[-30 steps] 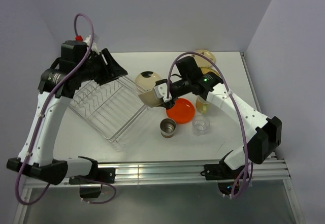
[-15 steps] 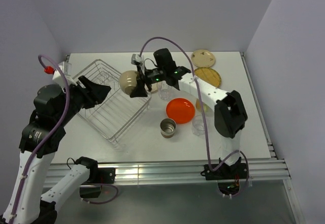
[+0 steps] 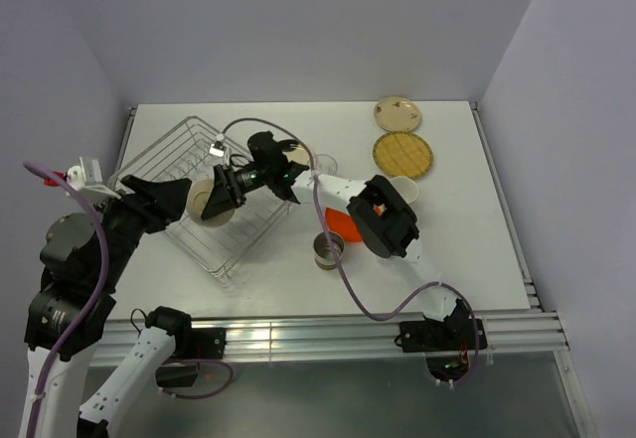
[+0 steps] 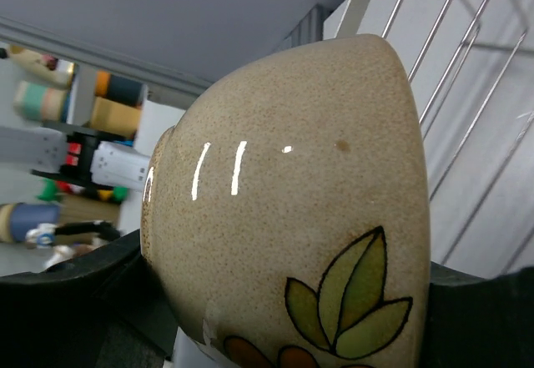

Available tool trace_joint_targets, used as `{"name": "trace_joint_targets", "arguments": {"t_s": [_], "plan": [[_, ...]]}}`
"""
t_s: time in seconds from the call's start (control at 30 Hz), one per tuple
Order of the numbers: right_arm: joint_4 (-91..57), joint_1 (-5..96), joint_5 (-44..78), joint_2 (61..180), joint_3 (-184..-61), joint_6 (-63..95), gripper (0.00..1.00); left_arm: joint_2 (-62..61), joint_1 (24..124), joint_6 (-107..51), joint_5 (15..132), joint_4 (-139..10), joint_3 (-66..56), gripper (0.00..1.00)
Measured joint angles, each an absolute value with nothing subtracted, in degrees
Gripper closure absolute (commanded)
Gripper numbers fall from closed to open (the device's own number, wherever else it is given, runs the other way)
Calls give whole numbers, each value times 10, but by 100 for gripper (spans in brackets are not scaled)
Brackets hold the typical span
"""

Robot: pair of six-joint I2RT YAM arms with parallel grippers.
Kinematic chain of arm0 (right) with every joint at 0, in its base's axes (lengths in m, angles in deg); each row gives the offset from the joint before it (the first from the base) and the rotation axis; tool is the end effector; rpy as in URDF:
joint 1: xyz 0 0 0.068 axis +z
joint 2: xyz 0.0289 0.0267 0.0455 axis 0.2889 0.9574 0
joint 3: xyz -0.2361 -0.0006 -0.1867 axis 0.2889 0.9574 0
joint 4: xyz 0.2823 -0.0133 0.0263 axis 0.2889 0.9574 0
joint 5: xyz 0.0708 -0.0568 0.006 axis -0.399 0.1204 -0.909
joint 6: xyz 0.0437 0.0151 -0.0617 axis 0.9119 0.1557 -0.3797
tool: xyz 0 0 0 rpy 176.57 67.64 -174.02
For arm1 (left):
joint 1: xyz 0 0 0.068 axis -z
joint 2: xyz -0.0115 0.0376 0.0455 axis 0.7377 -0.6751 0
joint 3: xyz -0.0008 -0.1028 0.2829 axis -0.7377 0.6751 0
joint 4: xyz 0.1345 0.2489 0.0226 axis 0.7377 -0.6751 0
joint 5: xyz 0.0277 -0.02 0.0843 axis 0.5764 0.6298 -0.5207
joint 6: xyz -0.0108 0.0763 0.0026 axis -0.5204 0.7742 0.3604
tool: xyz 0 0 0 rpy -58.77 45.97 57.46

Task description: Load the mixed dishes into the dish rack

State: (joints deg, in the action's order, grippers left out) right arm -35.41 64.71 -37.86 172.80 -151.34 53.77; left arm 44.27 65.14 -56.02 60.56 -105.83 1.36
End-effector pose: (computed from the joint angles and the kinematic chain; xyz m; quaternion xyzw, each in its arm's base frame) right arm 0.3511 0.4755 0.2319 -0.3495 0.6489 0.6697 0.0912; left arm 0.0897 -0.0232 0.4557 -0.1654 0.7142 -0.2999 0.6105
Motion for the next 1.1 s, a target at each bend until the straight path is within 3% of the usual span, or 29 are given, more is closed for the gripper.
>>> {"name": "trace_joint_targets", "arguments": {"t_s": [0.23, 0.6, 0.97, 1.1], "plan": [[-352, 676, -387, 1777, -1522, 617, 48, 485, 651, -575, 571, -1067, 33, 31], [-153, 687, -356, 1798, -1592, 494, 41, 486, 651, -582, 566, -1067, 53, 31], [-75, 702, -342, 1826, -1623, 424, 38, 499, 651, -600, 566, -1067, 74, 31], [-56, 707, -340, 1834, -1627, 415, 31, 508, 651, -609, 566, -1067, 86, 31]]}}
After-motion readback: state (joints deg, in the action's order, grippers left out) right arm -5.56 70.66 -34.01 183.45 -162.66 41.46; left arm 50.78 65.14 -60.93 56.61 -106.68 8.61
